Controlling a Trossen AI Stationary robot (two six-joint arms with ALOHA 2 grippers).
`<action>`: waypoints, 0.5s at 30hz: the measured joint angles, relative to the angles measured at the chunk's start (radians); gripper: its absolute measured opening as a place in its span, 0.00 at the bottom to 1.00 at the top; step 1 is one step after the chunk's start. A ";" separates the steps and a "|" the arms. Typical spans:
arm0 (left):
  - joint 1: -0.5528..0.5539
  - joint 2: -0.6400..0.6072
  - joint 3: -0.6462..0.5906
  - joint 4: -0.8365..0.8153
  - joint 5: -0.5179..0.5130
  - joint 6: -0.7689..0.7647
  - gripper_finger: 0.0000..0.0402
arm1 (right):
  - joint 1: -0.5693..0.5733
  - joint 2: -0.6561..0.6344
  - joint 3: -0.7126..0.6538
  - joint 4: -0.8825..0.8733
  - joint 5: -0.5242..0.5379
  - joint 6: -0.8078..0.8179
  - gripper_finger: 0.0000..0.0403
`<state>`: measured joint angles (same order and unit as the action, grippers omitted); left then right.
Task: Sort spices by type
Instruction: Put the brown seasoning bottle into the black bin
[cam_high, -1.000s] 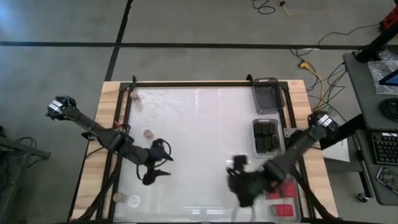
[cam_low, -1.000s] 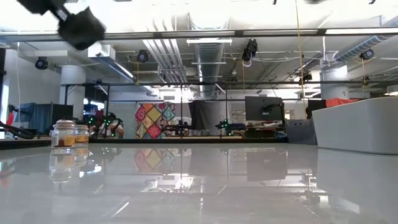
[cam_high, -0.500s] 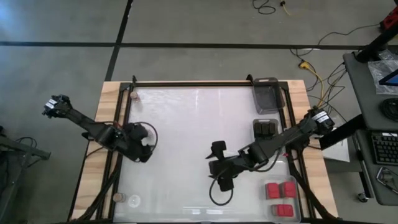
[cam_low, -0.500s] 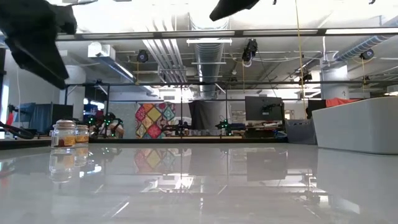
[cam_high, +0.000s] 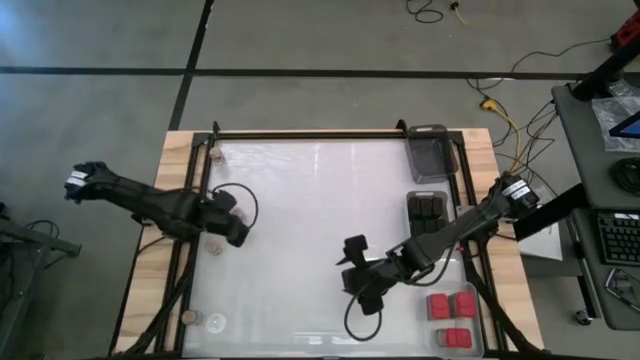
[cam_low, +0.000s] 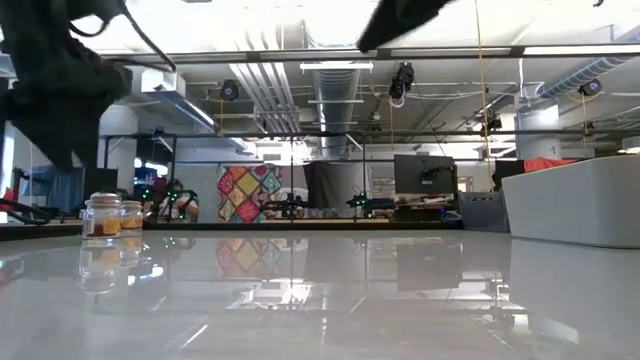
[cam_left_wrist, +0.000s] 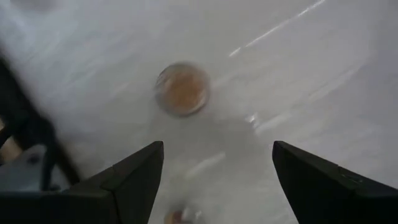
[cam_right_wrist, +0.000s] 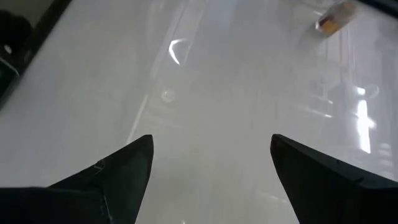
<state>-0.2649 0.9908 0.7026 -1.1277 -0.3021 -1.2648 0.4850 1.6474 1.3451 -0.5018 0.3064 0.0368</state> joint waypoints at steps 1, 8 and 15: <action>0.019 0.014 0.005 -0.014 0.020 0.016 0.70 | 0.003 0.000 -0.014 0.003 0.000 0.001 0.78; 0.116 0.110 0.015 -0.024 0.104 0.216 0.55 | 0.031 0.000 -0.087 0.020 0.000 0.032 0.75; 0.191 0.142 -0.004 -0.024 0.182 0.287 0.20 | 0.048 0.000 -0.108 0.038 0.000 0.068 0.73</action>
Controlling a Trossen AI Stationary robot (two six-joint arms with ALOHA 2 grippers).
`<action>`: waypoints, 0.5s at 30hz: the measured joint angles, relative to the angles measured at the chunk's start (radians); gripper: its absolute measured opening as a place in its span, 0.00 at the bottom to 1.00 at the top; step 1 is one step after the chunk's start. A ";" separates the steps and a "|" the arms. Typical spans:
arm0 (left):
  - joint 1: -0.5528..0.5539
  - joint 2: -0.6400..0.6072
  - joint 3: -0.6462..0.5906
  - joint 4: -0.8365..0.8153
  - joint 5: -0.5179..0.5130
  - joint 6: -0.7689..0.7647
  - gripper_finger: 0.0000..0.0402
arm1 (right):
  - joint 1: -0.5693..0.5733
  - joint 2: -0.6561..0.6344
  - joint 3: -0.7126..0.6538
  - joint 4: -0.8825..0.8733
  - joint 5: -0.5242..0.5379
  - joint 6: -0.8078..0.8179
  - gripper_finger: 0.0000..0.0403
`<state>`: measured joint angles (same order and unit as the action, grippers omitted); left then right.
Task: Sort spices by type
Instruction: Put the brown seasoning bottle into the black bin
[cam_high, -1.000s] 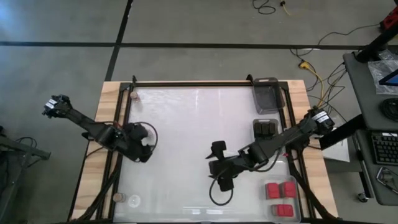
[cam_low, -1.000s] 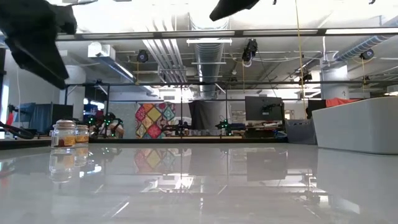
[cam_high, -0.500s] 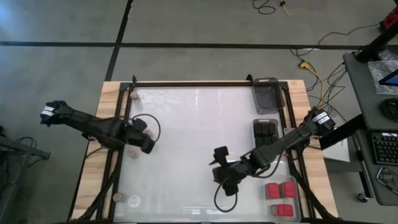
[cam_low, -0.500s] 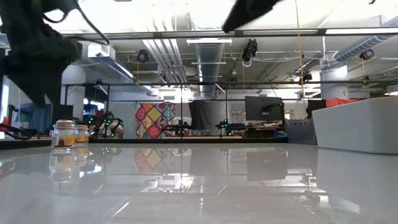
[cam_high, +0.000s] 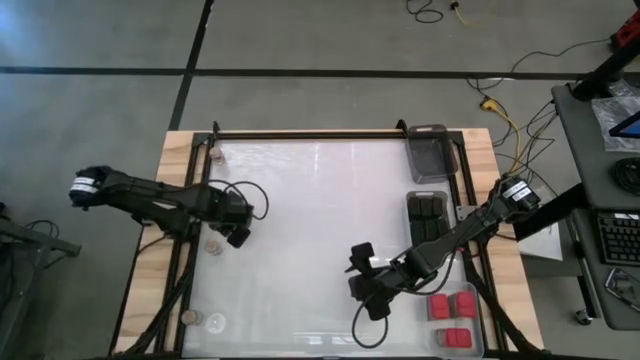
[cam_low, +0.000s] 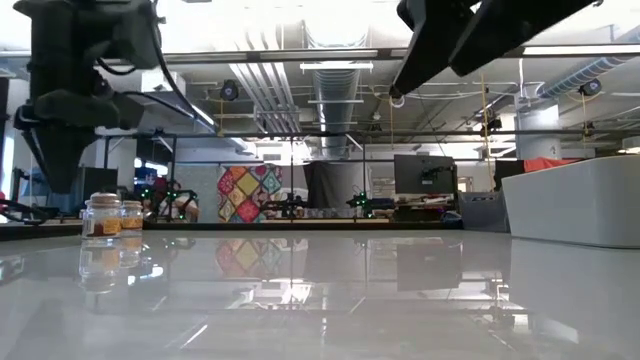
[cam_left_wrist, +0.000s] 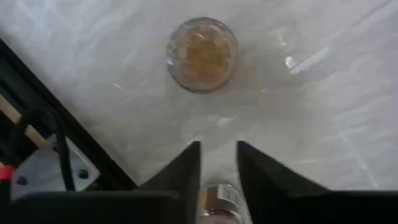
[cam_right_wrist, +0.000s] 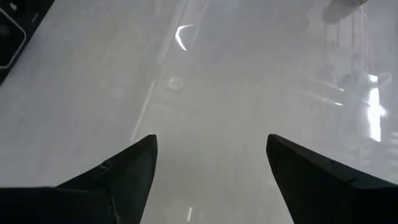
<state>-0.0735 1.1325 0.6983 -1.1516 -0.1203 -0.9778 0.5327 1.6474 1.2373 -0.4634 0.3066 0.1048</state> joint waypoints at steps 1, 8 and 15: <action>0.012 0.005 0.000 0.000 0.000 0.015 0.14 | 0.000 0.000 -0.001 0.009 0.000 0.000 0.72; 0.098 0.078 0.000 -0.004 -0.053 0.050 0.03 | 0.000 0.000 -0.001 0.042 0.000 -0.008 0.70; 0.157 0.199 -0.001 0.004 -0.103 0.060 0.00 | 0.000 0.000 -0.001 0.043 0.000 0.010 0.72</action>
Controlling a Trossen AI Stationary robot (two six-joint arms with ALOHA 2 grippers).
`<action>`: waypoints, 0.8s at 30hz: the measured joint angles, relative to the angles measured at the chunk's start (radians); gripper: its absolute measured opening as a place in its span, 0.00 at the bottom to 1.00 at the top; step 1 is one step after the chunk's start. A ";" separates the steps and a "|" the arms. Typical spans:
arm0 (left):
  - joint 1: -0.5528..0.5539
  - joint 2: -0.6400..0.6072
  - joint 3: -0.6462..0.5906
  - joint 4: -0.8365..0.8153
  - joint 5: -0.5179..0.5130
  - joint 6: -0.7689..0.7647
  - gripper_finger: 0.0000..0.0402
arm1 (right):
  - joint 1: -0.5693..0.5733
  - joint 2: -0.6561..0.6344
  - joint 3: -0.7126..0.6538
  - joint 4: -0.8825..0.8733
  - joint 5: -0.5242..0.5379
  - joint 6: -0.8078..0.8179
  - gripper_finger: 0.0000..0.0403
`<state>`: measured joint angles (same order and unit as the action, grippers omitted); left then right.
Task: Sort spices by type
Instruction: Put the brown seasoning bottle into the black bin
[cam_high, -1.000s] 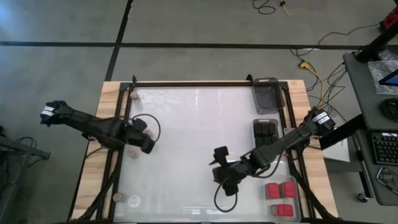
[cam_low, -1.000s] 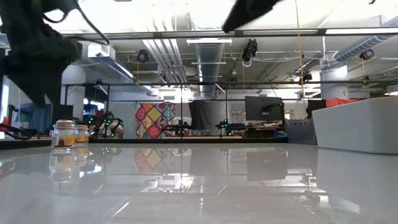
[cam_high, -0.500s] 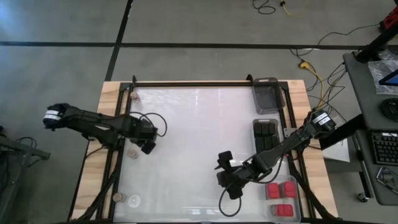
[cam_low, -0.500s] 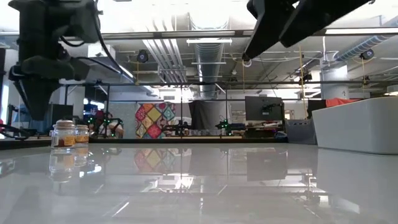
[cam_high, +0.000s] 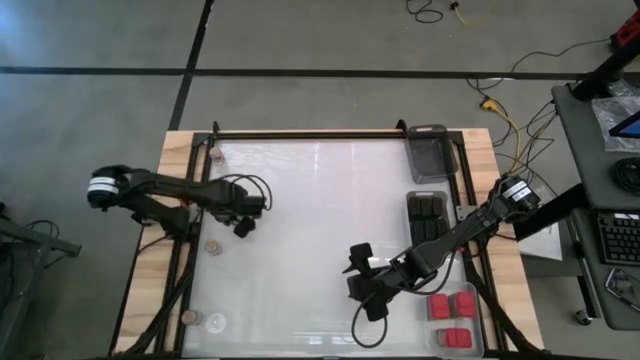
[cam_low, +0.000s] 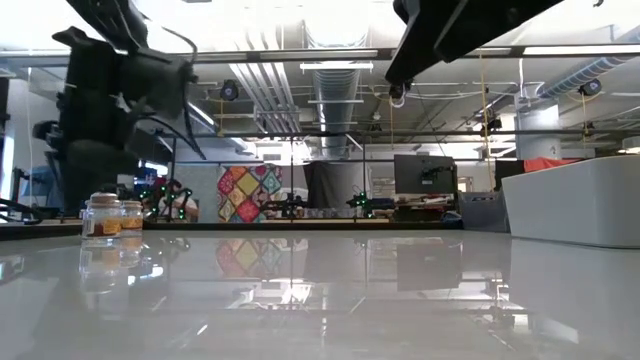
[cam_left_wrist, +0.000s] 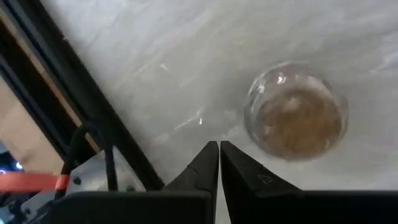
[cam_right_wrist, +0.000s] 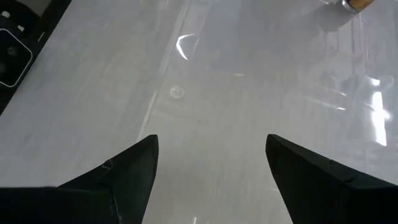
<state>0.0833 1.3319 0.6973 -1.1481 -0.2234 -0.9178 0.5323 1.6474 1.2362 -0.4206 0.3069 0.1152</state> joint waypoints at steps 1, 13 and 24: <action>0.001 0.011 0.000 0.027 -0.003 0.015 0.00 | 0.000 0.000 0.000 0.000 0.000 0.002 0.72; -0.025 0.134 0.125 0.573 0.066 0.322 0.00 | -0.001 0.000 0.000 0.008 0.000 0.017 0.71; -0.031 0.135 0.215 0.431 -0.015 0.480 0.00 | 0.000 0.000 -0.007 0.007 0.007 0.076 0.73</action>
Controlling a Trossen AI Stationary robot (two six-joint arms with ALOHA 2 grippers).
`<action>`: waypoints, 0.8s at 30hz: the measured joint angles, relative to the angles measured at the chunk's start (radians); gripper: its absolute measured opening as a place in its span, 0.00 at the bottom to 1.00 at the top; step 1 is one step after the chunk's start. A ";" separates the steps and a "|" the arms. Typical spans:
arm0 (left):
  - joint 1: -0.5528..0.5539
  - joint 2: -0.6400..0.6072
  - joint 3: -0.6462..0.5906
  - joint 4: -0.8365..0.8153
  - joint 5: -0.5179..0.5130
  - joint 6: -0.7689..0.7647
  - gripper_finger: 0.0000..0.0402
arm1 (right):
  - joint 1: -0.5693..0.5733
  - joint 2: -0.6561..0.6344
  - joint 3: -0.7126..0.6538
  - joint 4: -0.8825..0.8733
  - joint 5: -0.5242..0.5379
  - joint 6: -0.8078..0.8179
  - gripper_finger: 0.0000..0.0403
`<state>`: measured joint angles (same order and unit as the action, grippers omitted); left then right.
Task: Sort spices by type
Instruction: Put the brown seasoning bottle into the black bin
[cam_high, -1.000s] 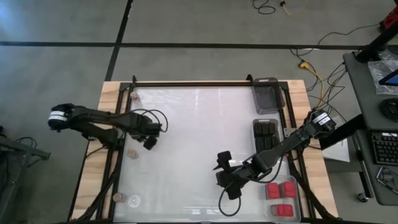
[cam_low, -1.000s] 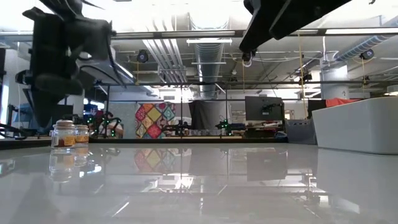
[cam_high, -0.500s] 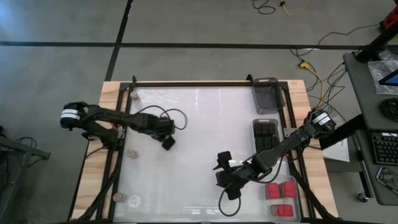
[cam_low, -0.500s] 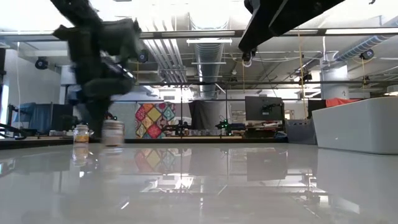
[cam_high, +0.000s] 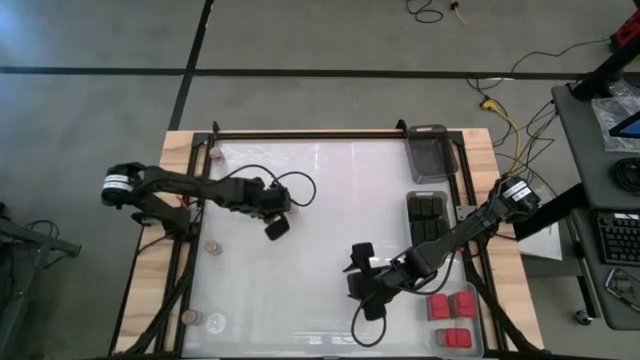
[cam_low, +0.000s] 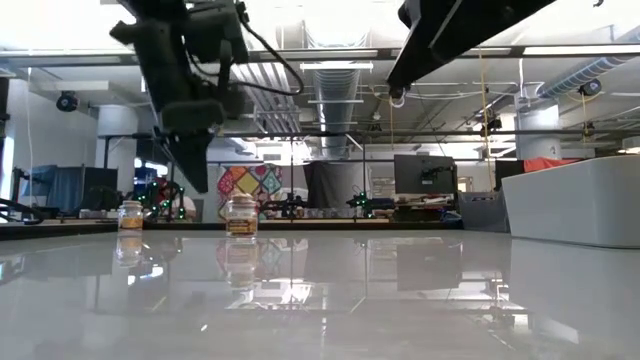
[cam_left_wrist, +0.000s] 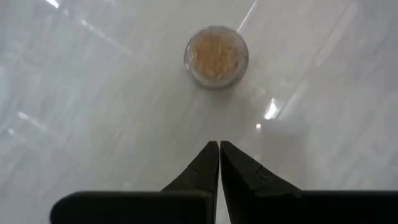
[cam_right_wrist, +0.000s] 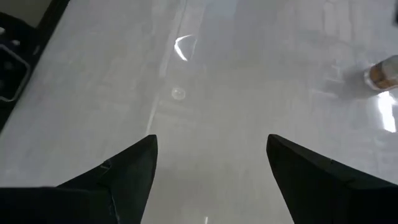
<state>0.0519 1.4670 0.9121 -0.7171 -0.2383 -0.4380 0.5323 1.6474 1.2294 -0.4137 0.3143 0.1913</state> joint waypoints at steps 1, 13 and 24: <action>0.001 0.002 -0.020 0.038 0.000 0.009 0.00 | -0.001 0.000 -0.001 0.001 0.013 0.000 0.73; 0.035 0.013 -0.230 0.363 -0.112 0.159 0.00 | -0.177 0.006 0.002 0.034 0.051 -0.037 0.86; 0.061 -0.239 -0.461 0.531 0.055 0.360 0.00 | -0.441 0.195 0.063 0.284 -0.124 -0.125 0.87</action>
<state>0.1133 1.2284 0.4515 -0.1856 -0.1832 -0.0785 0.0918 1.8420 1.2926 -0.1296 0.1907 0.0664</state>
